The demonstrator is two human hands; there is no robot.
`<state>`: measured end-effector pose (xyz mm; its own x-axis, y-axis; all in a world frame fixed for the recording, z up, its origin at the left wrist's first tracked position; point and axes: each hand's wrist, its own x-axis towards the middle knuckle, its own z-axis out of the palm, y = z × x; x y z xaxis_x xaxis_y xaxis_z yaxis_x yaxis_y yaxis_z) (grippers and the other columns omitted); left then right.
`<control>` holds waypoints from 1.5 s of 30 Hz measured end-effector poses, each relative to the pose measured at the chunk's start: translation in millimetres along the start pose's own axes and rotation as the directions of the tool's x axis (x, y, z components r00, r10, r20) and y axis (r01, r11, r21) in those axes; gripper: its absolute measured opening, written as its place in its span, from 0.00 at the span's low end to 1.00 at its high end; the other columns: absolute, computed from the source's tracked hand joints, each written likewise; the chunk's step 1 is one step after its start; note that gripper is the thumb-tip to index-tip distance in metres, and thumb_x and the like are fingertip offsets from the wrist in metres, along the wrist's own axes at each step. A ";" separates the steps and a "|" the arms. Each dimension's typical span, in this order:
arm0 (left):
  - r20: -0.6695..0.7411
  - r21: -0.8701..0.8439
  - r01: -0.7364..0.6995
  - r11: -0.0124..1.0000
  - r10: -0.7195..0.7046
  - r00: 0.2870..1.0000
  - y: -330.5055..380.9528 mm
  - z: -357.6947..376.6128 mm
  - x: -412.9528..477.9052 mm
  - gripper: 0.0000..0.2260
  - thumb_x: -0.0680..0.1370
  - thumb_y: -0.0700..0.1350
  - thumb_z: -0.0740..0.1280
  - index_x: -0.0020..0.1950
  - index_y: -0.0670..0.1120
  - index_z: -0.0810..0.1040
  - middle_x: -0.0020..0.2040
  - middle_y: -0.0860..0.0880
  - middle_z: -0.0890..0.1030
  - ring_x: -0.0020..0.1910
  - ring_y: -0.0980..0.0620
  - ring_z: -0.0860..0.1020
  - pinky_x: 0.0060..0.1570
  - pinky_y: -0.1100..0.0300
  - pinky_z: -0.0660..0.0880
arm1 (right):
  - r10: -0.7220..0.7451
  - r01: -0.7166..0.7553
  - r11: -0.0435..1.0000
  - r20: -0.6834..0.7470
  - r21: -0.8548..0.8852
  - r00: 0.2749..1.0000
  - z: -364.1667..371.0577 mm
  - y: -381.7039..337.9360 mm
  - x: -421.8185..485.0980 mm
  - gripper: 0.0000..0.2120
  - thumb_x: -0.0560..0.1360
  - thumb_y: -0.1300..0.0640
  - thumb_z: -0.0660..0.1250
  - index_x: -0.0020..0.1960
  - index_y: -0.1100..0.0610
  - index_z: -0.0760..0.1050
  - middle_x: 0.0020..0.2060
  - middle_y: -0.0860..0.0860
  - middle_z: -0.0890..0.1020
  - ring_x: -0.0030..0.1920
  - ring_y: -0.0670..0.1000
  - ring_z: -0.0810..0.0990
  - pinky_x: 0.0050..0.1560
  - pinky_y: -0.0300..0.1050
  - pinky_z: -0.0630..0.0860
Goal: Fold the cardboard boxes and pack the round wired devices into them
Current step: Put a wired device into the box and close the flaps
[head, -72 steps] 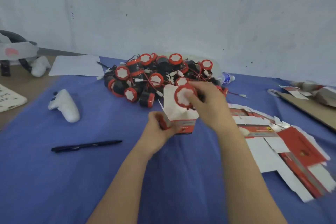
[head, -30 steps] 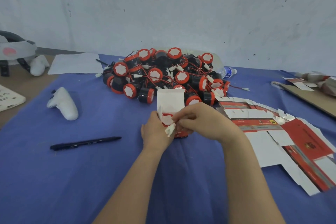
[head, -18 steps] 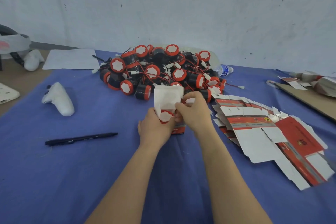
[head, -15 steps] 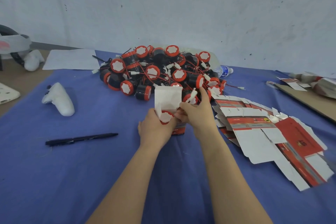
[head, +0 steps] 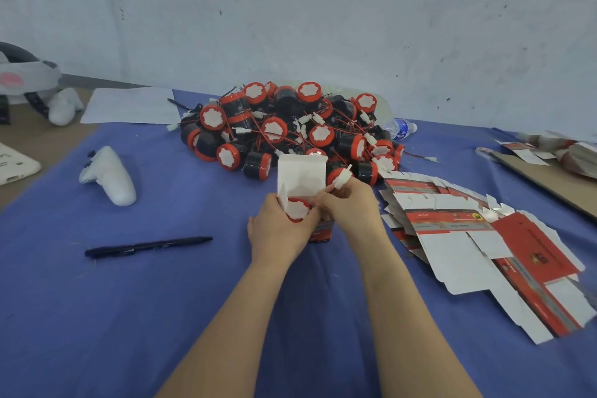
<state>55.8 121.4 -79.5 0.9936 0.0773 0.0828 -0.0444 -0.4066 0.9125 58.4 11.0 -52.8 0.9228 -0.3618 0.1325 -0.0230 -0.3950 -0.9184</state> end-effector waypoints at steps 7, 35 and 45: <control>-0.008 0.043 0.075 0.996 -0.075 0.997 2.3 3.3 5.9 0.12 0.74 0.51 0.67 0.44 0.49 0.64 0.39 0.53 0.72 0.41 0.49 0.71 0.61 0.44 0.70 | -0.199 0.252 0.951 0.271 -0.179 0.942 1.3 -15.5 -11.9 0.18 0.76 0.51 0.68 0.30 0.58 0.76 0.22 0.44 0.72 0.24 0.43 0.66 0.25 0.30 0.62; -0.013 0.270 -0.278 0.922 0.292 0.956 5.1 13.1 3.9 0.24 0.67 0.48 0.75 0.59 0.46 0.70 0.53 0.50 0.75 0.52 0.49 0.73 0.48 0.56 0.74 | -0.503 0.533 0.833 0.201 -0.146 0.841 -1.8 -25.2 -5.7 0.18 0.81 0.60 0.59 0.69 0.49 0.71 0.54 0.46 0.76 0.45 0.42 0.74 0.47 0.22 0.66; 0.021 0.393 -0.405 0.825 0.432 0.901 8.5 21.4 0.6 0.20 0.71 0.54 0.49 0.58 0.48 0.69 0.52 0.52 0.73 0.53 0.51 0.71 0.47 0.66 0.58 | -0.572 0.564 0.814 -0.027 -0.139 0.820 0.3 -34.1 -12.5 0.12 0.80 0.60 0.62 0.61 0.54 0.78 0.47 0.45 0.80 0.49 0.41 0.75 0.50 0.26 0.69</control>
<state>58.2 98.6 -80.2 0.8787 -0.1255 0.4606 -0.3983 -0.7247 0.5623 47.8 29.3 -23.3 0.7590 -0.0937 0.6443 0.4482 -0.6427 -0.6214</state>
